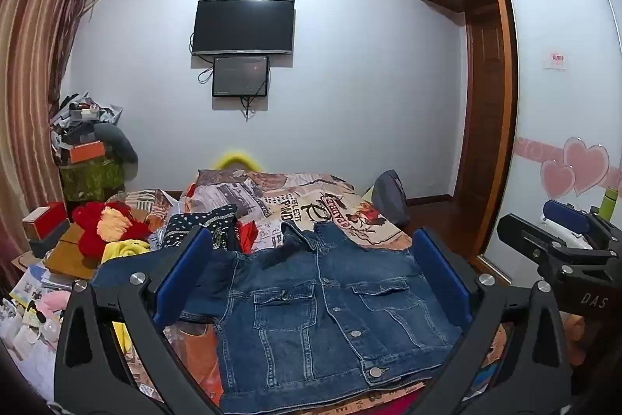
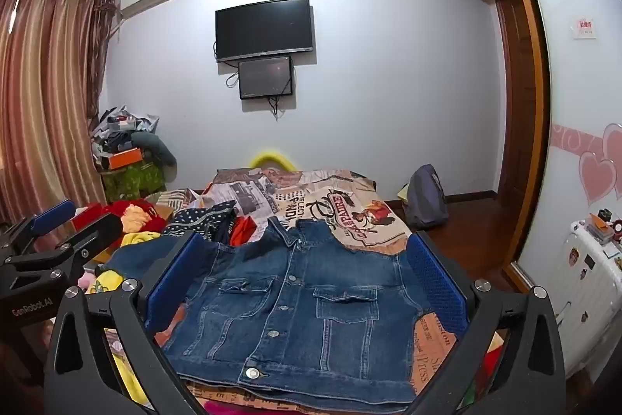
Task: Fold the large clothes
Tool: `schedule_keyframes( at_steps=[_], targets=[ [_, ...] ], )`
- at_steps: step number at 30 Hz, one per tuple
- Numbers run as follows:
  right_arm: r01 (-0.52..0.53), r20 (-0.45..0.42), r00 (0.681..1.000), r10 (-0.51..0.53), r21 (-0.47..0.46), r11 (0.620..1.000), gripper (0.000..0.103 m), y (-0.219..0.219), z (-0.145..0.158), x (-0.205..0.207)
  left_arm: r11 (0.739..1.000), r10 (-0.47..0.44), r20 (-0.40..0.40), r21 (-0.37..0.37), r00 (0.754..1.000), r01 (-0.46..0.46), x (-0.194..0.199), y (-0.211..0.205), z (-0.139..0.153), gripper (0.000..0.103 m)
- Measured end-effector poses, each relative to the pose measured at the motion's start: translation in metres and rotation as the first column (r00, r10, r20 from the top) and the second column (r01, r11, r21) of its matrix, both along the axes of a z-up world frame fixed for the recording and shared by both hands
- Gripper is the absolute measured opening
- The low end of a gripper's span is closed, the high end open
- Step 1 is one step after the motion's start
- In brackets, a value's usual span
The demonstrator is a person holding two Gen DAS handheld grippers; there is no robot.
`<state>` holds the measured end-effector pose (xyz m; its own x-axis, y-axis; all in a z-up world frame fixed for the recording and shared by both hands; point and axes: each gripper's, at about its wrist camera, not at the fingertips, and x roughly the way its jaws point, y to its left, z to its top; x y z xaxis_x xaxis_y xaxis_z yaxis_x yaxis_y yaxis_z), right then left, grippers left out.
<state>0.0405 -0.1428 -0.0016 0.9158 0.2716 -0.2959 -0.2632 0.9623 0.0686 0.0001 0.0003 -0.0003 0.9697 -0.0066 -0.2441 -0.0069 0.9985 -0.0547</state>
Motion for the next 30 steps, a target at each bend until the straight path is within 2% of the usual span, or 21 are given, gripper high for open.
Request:
schedule_keyframes(
  at_steps=[8, 10, 30],
  targets=[
    [-0.004, 0.000, 1.000, 0.004, 0.005, 1.000, 0.103, 0.000, 0.000, 0.002, 1.000, -0.011, -0.019, -0.020, 1.000, 0.011, 0.003, 0.011, 0.000, 0.103],
    [-0.003, -0.006, 1.000, 0.003, 0.011, 1.000, 0.103, -0.004, -0.001, 0.001, 1.000, 0.000, -0.010, 0.002, 1.000, 0.000, 0.005, 0.009, -0.005, 0.103],
    [-0.008, -0.016, 1.000, 0.008, 0.013, 1.000, 0.103, -0.002, -0.004, 0.004, 1.000, 0.009, -0.011, -0.003, 1.000, -0.009, 0.008, 0.007, -0.007, 0.103]
  ],
)
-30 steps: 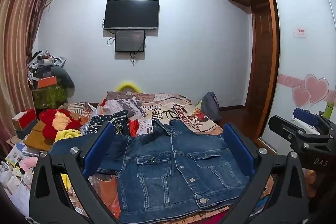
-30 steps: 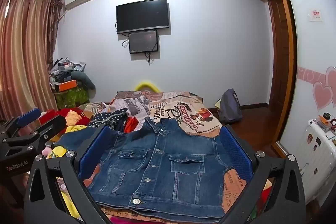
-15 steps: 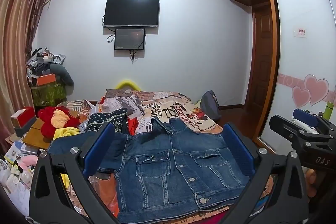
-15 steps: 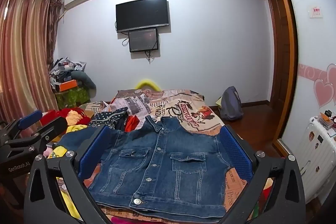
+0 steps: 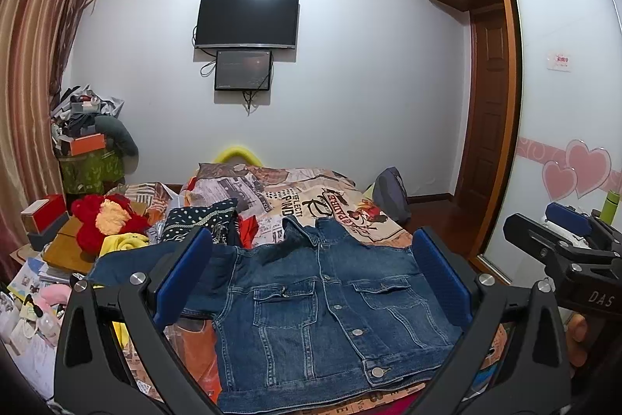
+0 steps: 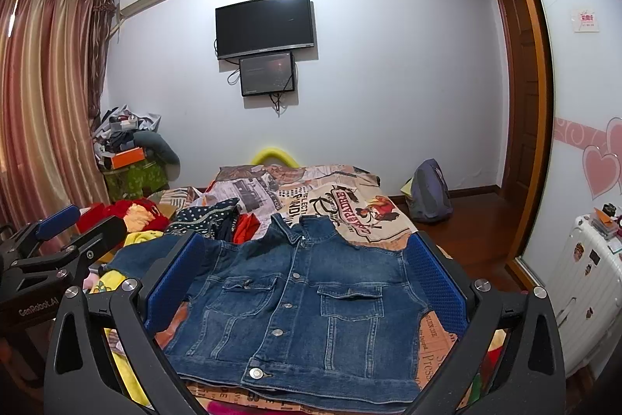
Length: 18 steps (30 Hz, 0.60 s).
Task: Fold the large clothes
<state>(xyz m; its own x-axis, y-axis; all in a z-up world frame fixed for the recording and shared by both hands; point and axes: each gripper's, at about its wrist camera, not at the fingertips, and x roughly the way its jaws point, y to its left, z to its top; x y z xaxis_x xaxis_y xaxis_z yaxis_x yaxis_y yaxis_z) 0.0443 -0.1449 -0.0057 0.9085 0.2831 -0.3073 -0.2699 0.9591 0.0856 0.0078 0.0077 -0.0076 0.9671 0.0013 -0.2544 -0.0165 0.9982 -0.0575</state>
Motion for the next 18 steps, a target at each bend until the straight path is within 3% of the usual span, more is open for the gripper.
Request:
schedule_keyframes(
  at_steps=[18],
  targets=[
    [-0.001, 0.001, 1.000, 0.001, -0.004, 1.000, 0.103, 0.0023, -0.0007, 0.0002, 1.000, 0.008, -0.003, -0.005, 1.000, -0.008, -0.0006, 0.0027, -0.0010, 0.103]
  ],
)
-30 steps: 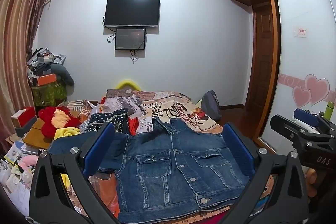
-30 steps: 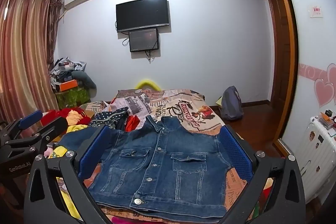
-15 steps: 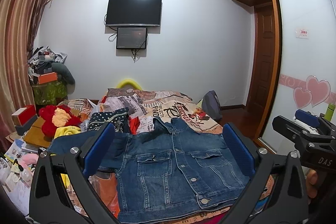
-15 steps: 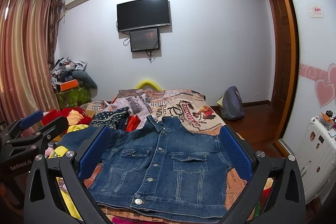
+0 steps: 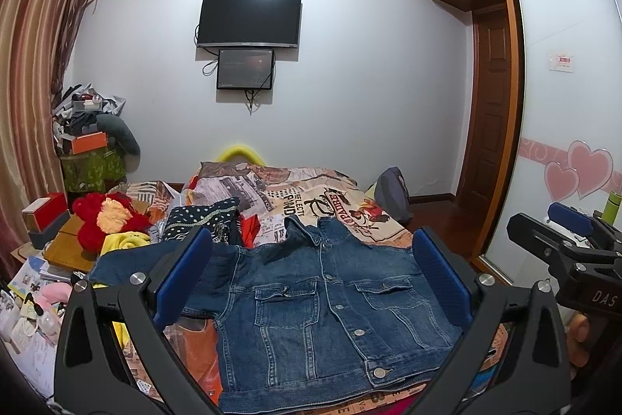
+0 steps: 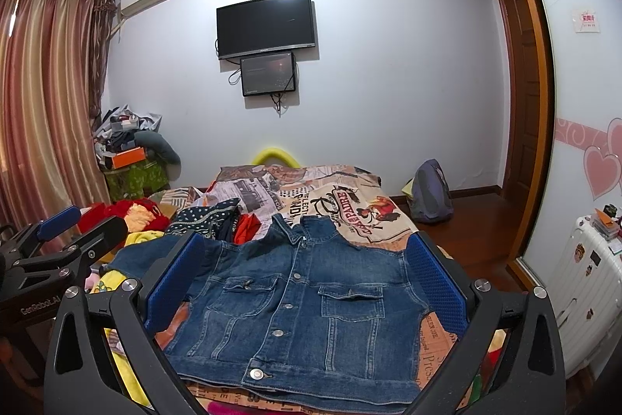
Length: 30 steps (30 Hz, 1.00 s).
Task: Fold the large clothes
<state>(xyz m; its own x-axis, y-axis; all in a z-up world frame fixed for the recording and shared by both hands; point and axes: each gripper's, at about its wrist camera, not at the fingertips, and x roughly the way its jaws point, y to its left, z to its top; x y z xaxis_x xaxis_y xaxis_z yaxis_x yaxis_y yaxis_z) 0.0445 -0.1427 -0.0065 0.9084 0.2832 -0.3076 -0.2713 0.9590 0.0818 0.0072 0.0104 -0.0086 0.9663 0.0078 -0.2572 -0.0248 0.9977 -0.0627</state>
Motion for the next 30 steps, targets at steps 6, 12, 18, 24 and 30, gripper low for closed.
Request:
schedule_keyframes(
  at_steps=[6, 12, 18, 24, 30],
  targets=[
    [0.001, 0.000, 1.000, -0.001, 0.000, 1.000, 0.103, 0.0004, -0.0002, 0.0001, 1.000, 0.003, -0.001, -0.003, 1.000, -0.003, 0.0004, 0.0014, 0.0010, 0.103],
    [-0.001, -0.001, 1.000, 0.001, 0.002, 1.000, 0.103, 0.0007, -0.0001, -0.0006, 1.000, 0.004, -0.002, -0.004, 1.000, -0.004, 0.0002, 0.0018, 0.0011, 0.103],
    [-0.001, -0.002, 1.000, 0.001, 0.001, 1.000, 0.103, 0.0015, -0.0003, -0.0007, 1.000, 0.006, -0.003, -0.009, 1.000, -0.006, 0.0008, 0.0029, 0.0006, 0.103],
    [-0.001, -0.003, 1.000, 0.001, 0.002, 1.000, 0.103, 0.0013, -0.0005, -0.0004, 1.000, 0.006, -0.004, -0.009, 1.000, -0.006, 0.0013, 0.0029, 0.0004, 0.103],
    [0.002, -0.008, 1.000, -0.002, 0.000, 1.000, 0.103, 0.0064, -0.0045, -0.0001, 1.000, 0.008, -0.010, -0.014, 1.000, -0.008, 0.0041, 0.0039, -0.0024, 0.103]
  ],
)
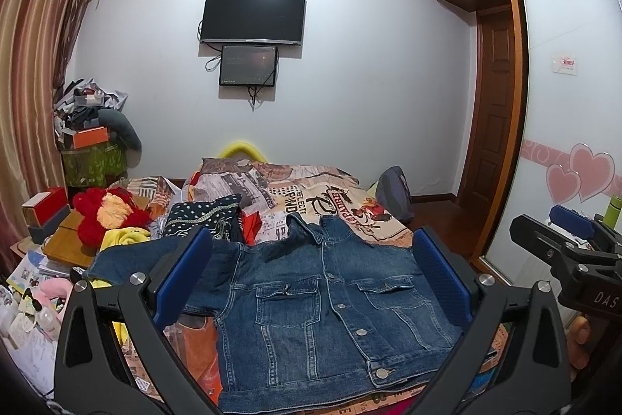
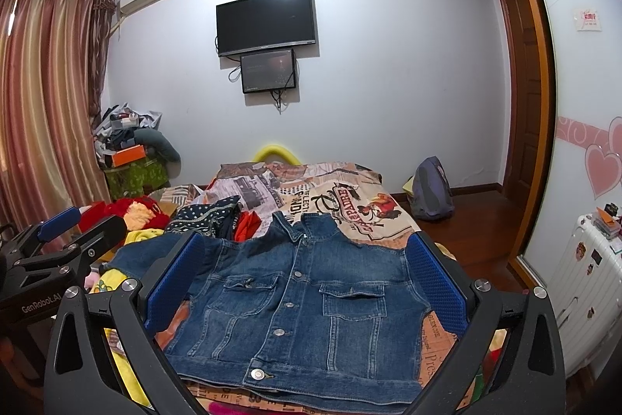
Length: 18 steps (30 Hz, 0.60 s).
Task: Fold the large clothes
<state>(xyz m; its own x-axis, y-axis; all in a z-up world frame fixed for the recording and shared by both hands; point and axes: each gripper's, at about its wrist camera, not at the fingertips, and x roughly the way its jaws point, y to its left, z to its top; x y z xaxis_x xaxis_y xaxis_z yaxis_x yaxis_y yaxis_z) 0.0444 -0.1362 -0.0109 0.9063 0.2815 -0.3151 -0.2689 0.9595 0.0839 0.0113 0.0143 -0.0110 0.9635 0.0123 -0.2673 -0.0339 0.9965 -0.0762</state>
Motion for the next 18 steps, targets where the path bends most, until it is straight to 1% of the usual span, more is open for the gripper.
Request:
schedule_keyframes(
  at_steps=[9, 14, 18],
  targets=[
    [0.008, -0.020, 1.000, -0.008, -0.007, 1.000, 0.103, 0.003, -0.002, 0.009, 1.000, 0.023, -0.019, -0.006, 1.000, -0.023, 0.012, 0.009, -0.006, 0.103],
    [0.010, -0.050, 0.999, -0.010, -0.007, 1.000, 0.103, 0.003, -0.006, 0.022, 0.998, 0.060, -0.037, -0.017, 0.998, -0.060, 0.025, 0.023, -0.009, 0.103],
    [0.008, -0.081, 0.997, -0.009, -0.009, 1.000, 0.103, 0.004, -0.010, 0.036, 0.994, 0.111, -0.057, -0.006, 0.992, -0.111, 0.042, 0.039, -0.016, 0.103]
  ],
)
